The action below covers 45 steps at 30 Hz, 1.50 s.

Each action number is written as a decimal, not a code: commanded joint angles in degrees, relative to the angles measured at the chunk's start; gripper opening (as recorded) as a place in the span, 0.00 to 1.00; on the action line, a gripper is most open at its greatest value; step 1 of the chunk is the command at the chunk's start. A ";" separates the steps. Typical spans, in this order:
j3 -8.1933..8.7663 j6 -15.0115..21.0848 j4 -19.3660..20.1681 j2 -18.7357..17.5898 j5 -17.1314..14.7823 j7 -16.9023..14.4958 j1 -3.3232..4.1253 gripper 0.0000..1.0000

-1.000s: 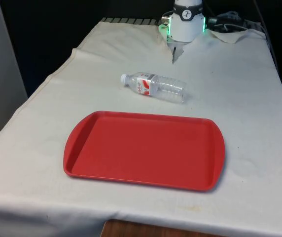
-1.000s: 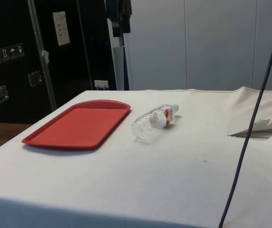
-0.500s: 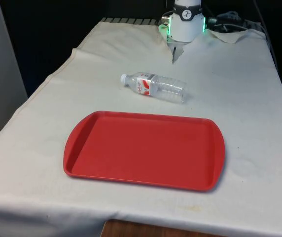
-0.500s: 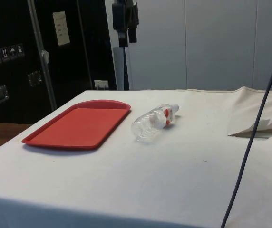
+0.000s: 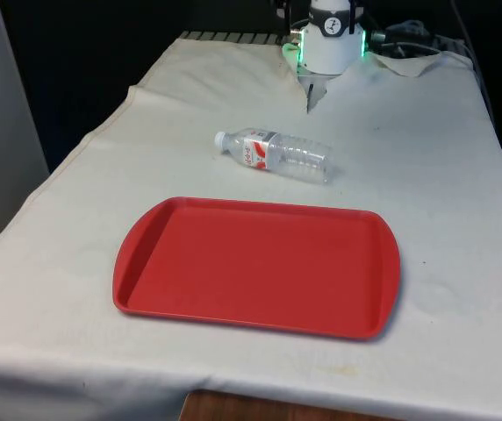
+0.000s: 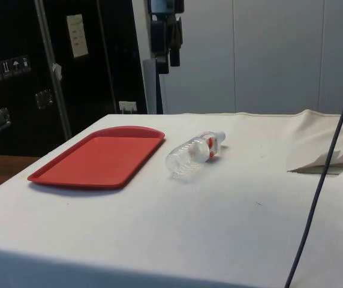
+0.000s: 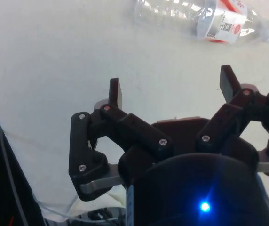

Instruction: Place the bottle upright on the tray.

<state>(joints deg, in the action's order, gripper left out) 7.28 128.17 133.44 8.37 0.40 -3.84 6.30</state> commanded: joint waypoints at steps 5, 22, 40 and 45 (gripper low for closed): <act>0.11 2.01 1.66 0.06 0.63 0.63 -0.34 1.00; 0.11 6.13 6.07 -0.23 0.74 4.01 -0.63 1.00; 0.17 9.97 8.94 -1.72 0.63 9.63 -0.63 1.00; 0.17 11.17 9.85 -2.29 0.63 11.63 -0.69 1.00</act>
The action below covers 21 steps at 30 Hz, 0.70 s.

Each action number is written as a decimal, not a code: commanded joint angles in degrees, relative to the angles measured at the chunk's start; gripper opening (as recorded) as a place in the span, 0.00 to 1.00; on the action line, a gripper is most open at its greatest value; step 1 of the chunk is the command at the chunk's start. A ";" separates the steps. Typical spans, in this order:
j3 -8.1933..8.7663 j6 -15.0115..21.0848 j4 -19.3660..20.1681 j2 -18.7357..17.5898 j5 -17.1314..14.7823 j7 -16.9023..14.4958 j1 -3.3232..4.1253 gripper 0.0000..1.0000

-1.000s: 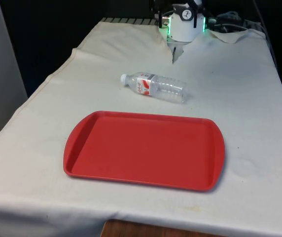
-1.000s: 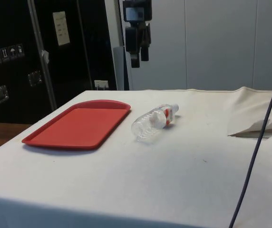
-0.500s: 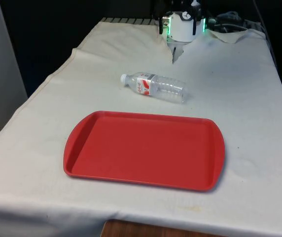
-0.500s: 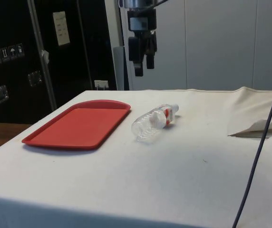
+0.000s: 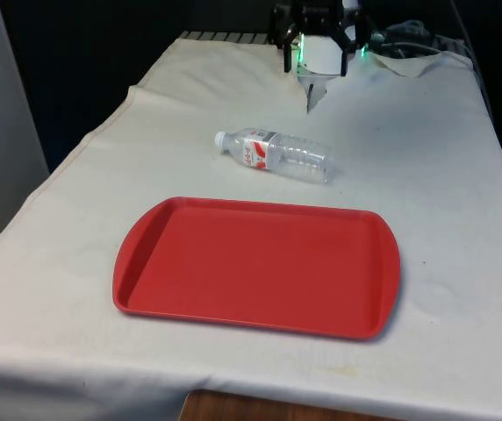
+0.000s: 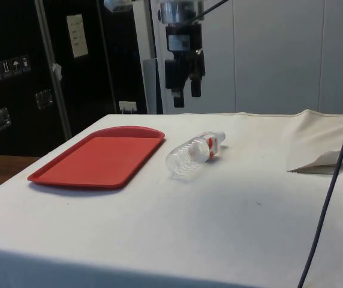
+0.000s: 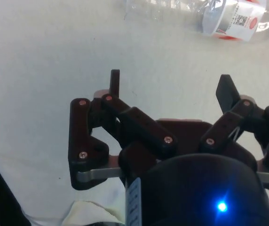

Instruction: Place the bottle upright on the tray.

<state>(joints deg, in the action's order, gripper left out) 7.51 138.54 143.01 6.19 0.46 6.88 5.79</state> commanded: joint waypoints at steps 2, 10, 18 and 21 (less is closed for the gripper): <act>0.00 0.11 0.11 -0.11 0.00 0.29 0.00 1.00; 0.00 0.92 0.80 -0.74 0.00 2.75 0.00 1.00; -0.06 1.49 1.43 -0.40 0.17 3.61 0.00 1.00; -0.11 1.60 1.55 -0.34 0.06 3.72 0.00 1.00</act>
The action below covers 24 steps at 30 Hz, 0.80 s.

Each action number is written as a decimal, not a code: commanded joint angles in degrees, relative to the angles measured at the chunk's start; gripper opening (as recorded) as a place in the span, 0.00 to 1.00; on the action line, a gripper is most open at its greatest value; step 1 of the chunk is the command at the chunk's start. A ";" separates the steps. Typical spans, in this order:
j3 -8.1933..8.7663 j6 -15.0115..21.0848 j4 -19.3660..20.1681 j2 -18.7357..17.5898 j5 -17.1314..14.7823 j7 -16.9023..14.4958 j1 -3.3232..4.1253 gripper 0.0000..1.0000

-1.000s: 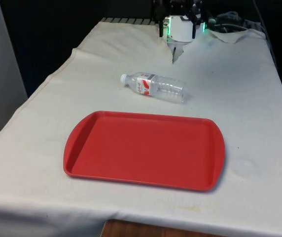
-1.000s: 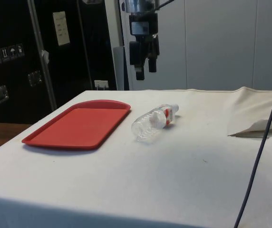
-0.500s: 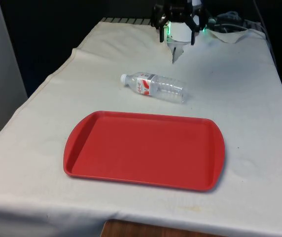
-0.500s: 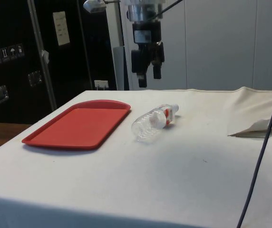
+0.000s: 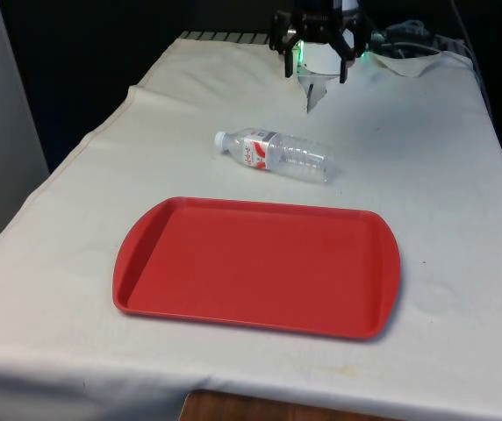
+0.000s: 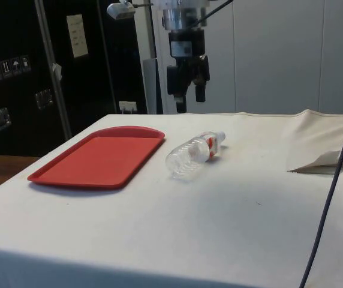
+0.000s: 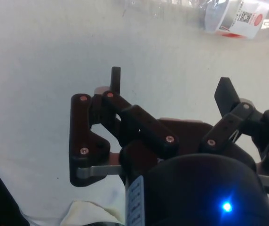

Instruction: Place the bottle upright on the tray.

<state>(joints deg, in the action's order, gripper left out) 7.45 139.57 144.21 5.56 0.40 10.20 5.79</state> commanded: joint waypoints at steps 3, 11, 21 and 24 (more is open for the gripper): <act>-0.06 0.74 0.29 0.06 0.06 0.80 -0.06 1.00; 0.92 0.97 0.17 -0.40 0.29 1.32 -0.34 1.00; 1.95 2.12 0.23 -1.20 0.69 2.69 -0.52 1.00; 2.12 2.46 0.23 -1.49 0.74 3.38 -0.52 1.00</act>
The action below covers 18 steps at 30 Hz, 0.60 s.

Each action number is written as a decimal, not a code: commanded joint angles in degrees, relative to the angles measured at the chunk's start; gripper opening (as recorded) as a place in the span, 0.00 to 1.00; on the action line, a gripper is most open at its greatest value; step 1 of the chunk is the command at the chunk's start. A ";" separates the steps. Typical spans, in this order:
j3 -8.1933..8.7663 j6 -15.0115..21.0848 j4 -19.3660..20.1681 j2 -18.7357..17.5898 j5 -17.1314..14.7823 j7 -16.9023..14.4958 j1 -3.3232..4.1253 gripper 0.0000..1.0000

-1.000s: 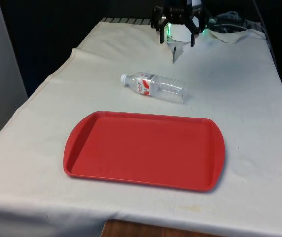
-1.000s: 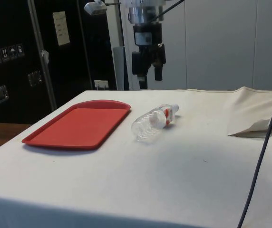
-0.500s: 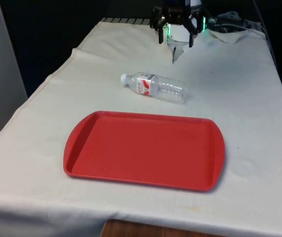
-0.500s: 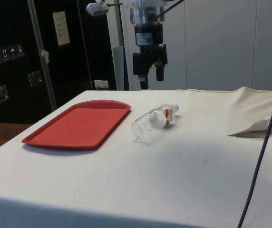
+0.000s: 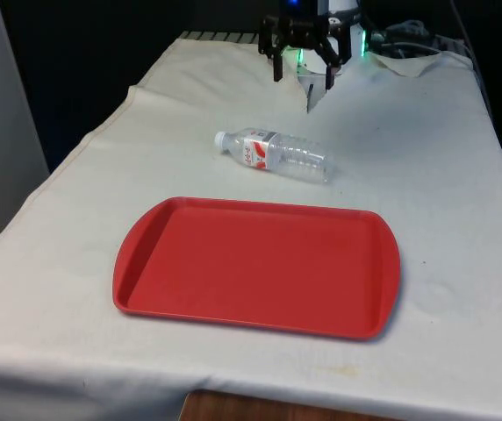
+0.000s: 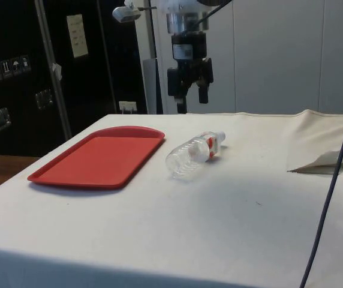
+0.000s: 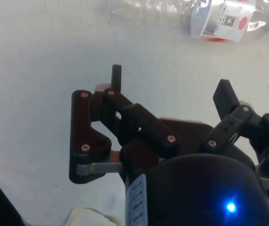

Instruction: Place the bottle upright on the tray.

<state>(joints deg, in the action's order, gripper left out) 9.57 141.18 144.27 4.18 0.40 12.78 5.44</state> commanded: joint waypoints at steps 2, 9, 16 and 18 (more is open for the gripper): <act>0.11 0.23 0.00 -0.17 0.00 0.40 0.00 1.00; 0.52 1.66 0.11 -0.92 0.86 2.46 -0.34 1.00; 1.03 2.12 0.11 -1.38 0.80 3.90 -0.40 1.00; 1.09 2.23 0.11 -1.43 0.74 4.58 -0.40 1.00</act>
<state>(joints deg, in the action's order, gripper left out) 10.66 142.72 144.27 2.81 0.40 16.39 5.21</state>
